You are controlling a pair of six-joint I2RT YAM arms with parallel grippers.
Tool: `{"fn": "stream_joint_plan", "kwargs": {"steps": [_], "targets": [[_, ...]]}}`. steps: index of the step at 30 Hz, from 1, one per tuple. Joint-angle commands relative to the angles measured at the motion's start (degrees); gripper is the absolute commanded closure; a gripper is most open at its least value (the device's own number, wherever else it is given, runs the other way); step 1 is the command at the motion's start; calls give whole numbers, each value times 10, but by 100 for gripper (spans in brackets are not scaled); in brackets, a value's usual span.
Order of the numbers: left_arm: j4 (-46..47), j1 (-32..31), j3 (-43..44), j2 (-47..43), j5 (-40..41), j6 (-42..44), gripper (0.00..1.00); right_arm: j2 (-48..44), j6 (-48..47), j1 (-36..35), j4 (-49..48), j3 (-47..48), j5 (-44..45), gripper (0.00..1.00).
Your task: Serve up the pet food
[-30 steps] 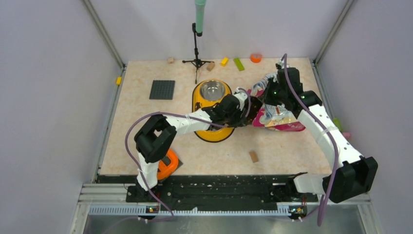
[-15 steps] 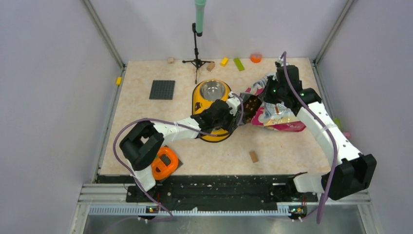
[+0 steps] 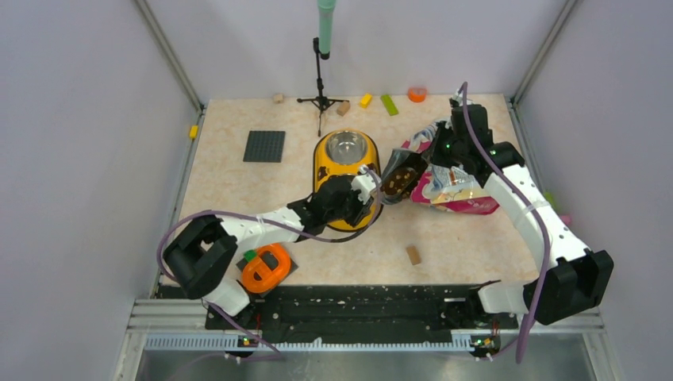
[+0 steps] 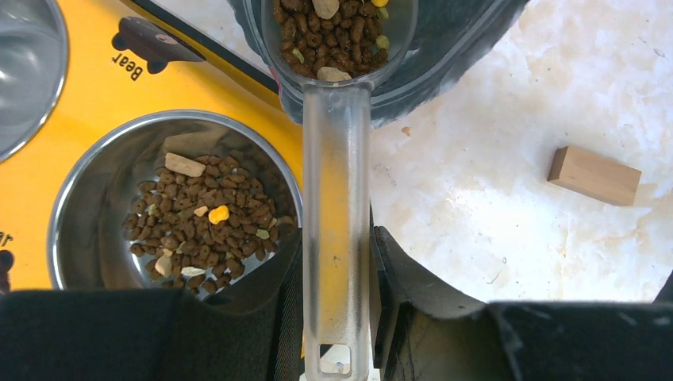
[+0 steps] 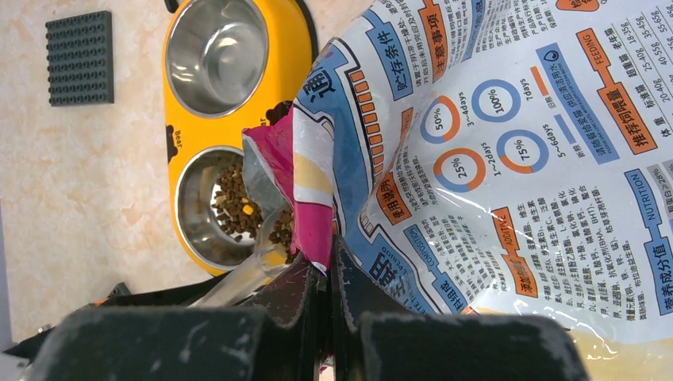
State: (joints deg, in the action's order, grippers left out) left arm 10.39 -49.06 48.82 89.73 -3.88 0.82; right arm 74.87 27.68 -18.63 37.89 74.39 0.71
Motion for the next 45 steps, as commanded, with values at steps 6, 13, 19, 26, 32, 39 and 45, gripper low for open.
{"fn": "stream_joint_plan", "kwargs": {"steps": [6, 13, 19, 26, 32, 39, 45], "targets": [[58, -11, -39, -91, 3, 31, 100, -15, 17, -3, -61, 54, -12, 100], [14, -16, -64, -159, 6, 28, 100, -22, 15, -3, -59, 56, -9, 100], [-60, -17, -84, -249, 42, 5, 100, -28, 16, -3, -60, 54, -9, 100], [-147, -17, -87, -317, 138, -49, 100, -33, 19, -3, -69, 46, -9, 100], [-229, 1, -37, -290, 174, -81, 100, -34, 22, -3, -77, 41, -12, 100], [-294, 59, 34, -215, 126, -109, 100, -40, 23, -3, -80, 36, -14, 100], [-357, 123, 142, -122, 79, -112, 100, -45, 25, -3, -82, 31, -17, 100]]}}
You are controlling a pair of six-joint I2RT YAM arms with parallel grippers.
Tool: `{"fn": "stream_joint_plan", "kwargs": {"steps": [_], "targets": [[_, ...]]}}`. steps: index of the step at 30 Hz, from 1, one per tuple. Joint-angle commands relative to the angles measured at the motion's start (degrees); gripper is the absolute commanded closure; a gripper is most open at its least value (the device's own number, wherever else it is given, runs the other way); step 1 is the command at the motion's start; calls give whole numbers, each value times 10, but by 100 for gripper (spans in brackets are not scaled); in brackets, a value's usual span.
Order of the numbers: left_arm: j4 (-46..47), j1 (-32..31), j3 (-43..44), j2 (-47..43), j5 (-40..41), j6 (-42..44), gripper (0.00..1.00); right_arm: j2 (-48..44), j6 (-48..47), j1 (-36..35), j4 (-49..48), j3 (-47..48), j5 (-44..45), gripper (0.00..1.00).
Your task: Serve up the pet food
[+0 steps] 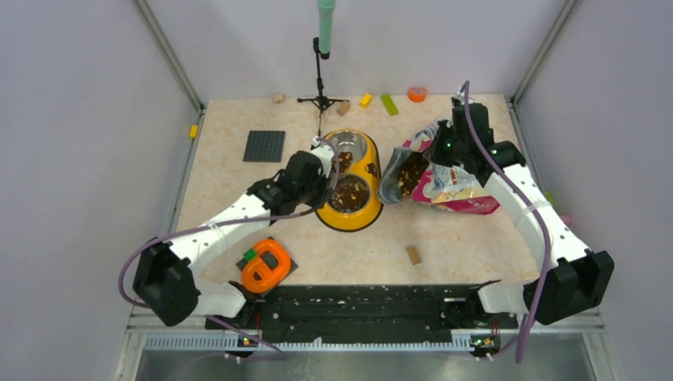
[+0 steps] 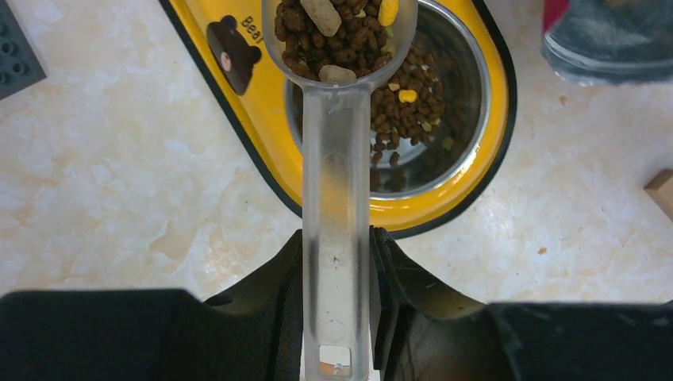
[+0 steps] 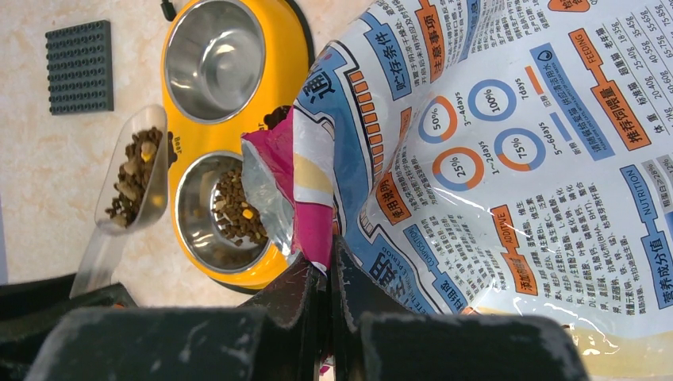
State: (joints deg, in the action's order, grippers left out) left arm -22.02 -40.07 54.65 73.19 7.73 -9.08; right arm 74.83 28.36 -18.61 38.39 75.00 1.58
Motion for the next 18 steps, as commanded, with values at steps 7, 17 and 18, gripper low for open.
{"fn": "stream_joint_plan", "kwargs": {"steps": [7, 17, 18], "targets": [[-163, 65, 269, 184, -73, -22, 100, -55, 17, -3, -87, 20, -24, 100], [-281, 108, 401, 281, -224, -103, 100, -78, 20, -3, -88, -5, -5, 100], [-283, 113, 408, 288, -243, -115, 100, -80, 21, -3, -89, -7, -4, 100]]}}
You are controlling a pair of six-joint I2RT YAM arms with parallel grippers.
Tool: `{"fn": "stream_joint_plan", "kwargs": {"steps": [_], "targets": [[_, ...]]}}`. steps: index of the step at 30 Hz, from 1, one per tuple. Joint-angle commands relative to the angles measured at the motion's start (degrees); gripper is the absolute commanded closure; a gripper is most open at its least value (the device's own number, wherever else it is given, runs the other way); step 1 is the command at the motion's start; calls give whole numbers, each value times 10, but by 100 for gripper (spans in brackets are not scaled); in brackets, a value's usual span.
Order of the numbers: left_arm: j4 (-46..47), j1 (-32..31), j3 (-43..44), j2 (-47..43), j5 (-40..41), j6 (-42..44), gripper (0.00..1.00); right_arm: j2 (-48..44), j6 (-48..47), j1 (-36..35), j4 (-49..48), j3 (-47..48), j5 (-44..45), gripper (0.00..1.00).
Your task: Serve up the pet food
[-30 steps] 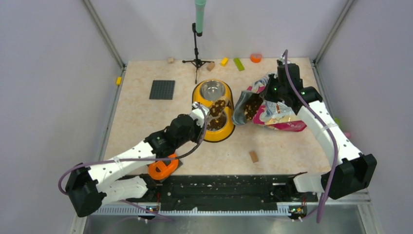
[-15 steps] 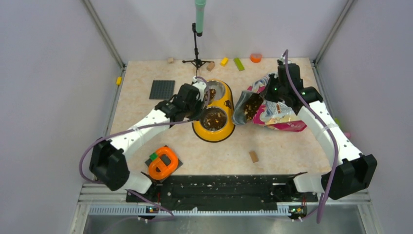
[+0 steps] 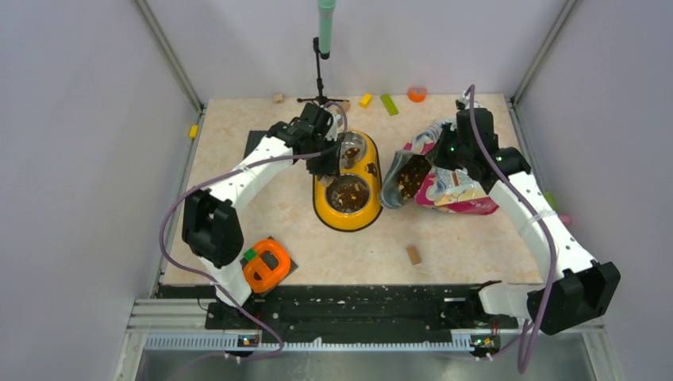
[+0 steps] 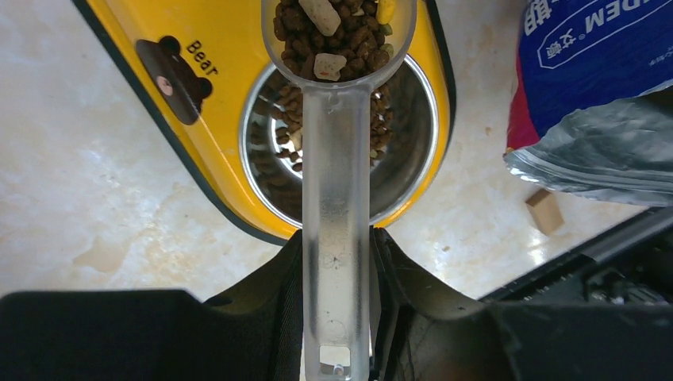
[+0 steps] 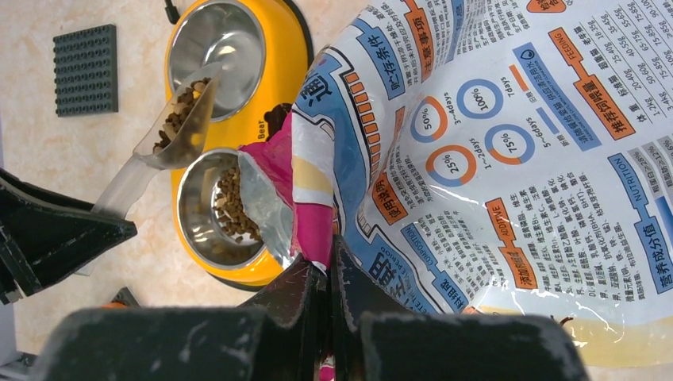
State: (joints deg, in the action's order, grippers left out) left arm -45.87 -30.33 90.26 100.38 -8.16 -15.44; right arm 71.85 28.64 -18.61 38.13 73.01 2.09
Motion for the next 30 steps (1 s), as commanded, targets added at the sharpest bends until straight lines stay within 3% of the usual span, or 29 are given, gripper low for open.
{"fn": "stream_joint_plan", "kwargs": {"steps": [1, 8, 17, 30], "targets": [[-44, 20, 57, 23, -97, -65, 100, -52, 19, -3, -87, 11, -9, 100], [-7, 71, 64, 59, -185, -196, 100, -58, 23, -4, -90, 2, -8, 100], [83, 103, 25, 76, -261, -281, 100, -65, 29, -3, -91, -7, -7, 100], [110, 116, 3, 77, -280, -347, 100, -75, 36, -3, -90, -14, -4, 100]]}}
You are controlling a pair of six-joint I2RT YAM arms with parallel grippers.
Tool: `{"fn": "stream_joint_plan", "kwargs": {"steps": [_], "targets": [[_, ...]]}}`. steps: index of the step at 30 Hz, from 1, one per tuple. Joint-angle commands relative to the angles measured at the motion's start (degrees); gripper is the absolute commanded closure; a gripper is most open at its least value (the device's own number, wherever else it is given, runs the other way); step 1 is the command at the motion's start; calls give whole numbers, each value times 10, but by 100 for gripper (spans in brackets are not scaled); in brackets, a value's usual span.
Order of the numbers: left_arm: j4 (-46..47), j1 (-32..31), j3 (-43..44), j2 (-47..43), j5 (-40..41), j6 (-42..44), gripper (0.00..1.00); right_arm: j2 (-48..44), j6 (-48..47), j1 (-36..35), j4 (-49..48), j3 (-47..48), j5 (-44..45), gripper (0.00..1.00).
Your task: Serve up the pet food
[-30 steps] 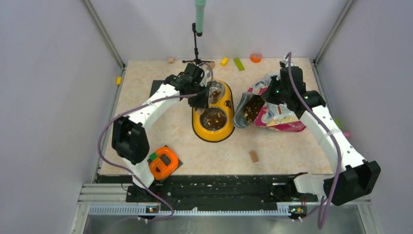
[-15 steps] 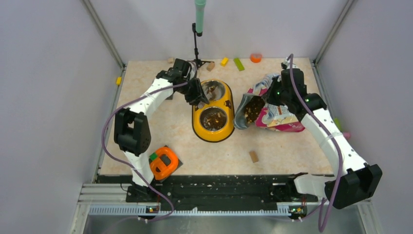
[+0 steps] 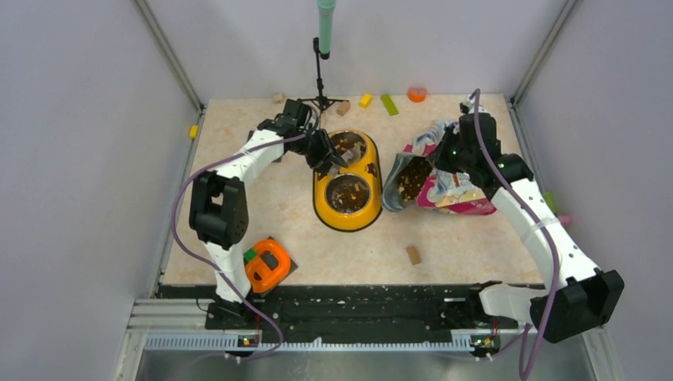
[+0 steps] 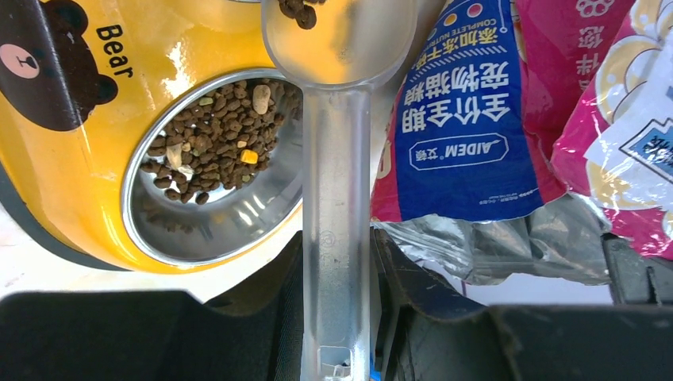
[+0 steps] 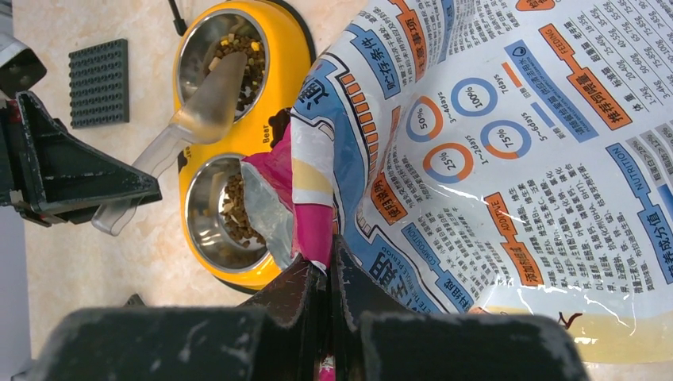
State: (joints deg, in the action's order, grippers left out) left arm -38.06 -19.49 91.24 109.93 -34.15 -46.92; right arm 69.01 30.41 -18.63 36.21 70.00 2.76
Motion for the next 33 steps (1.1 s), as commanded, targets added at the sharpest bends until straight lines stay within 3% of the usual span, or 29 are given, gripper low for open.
{"fn": "stream_joint_plan", "kwargs": {"steps": [1, 10, 20, 28, 33], "targets": [[38, 9, -16, -23, -25, -45, 100, -47, 19, -3, -71, 16, -11, 100], [226, 28, -133, -88, -88, -226, 100, -56, 23, -3, -71, 10, -12, 100], [245, 30, -146, -122, -98, -248, 100, -70, 26, -3, -69, 0, -16, 100], [74, 23, -104, -164, -69, -73, 100, -72, 22, -3, -64, 2, -17, 100], [-78, -26, -68, -209, -14, 189, 100, -67, 12, -3, -53, 11, -24, 100]]}}
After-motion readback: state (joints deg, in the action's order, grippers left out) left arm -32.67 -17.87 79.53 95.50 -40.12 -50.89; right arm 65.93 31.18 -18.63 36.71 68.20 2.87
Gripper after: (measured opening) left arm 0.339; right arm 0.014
